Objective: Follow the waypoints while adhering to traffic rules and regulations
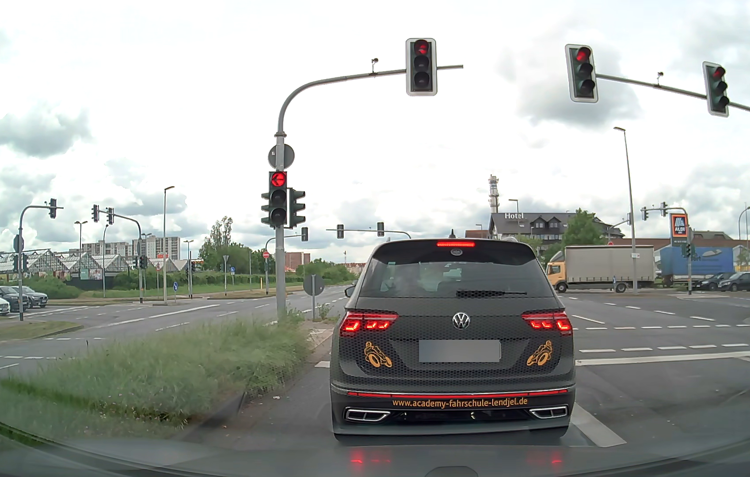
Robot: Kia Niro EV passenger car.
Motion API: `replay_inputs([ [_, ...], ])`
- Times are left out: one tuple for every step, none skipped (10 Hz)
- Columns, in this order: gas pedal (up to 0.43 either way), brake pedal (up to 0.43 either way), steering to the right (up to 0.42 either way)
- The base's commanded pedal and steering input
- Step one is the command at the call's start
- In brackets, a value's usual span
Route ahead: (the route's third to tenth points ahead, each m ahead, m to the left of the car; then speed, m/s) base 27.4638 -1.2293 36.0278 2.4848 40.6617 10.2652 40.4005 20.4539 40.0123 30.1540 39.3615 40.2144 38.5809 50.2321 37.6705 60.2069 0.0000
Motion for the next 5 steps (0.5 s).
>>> replay_inputs([
  [0.0,0.256,0.005],
  [0.0,0.256,0.005],
  [0.0,0.256,0.006],
  [0.0,0.256,0.005],
  [0.0,0.256,0.005],
])
